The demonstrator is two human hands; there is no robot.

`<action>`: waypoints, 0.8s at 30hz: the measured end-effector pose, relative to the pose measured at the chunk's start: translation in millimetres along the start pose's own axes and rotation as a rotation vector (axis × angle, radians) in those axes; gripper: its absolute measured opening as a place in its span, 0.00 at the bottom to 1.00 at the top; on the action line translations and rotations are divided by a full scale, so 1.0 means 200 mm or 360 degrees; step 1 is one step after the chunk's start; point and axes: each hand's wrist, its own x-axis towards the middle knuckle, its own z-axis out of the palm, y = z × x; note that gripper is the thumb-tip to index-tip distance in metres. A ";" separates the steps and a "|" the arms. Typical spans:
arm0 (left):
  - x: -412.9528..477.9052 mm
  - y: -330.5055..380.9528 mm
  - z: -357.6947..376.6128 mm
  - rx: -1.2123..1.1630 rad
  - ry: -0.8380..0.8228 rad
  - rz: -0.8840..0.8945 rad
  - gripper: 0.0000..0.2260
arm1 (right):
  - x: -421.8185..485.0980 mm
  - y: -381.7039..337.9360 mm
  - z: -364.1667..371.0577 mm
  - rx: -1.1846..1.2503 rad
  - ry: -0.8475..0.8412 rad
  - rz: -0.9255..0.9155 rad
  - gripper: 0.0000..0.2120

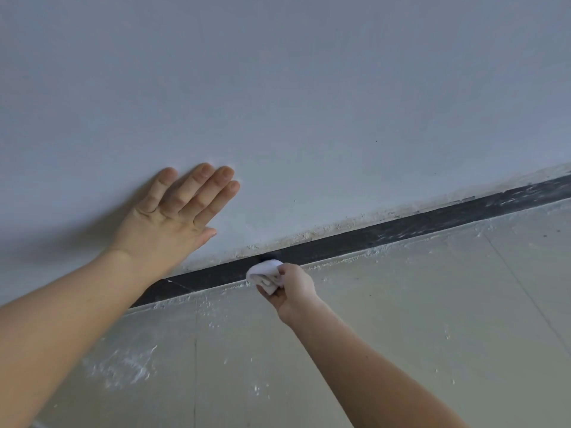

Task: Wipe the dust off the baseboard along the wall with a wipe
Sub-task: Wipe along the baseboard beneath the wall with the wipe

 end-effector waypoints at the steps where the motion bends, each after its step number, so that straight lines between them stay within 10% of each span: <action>1: 0.00 0.00 -0.02 -0.0026 -0.0027 0.0012 0.35 | -0.02 -0.02 0.03 0.0031 -0.0036 0.0026 0.11; 13: 0.22 -0.01 -0.19 -0.0461 0.0177 0.0247 0.31 | -0.19 -0.58 -0.40 0.0326 0.0612 -0.0555 0.14; 24: 0.54 0.13 -0.15 -0.0533 0.0393 0.0275 0.31 | 0.02 -0.21 -0.05 -0.0018 0.0373 -0.0115 0.12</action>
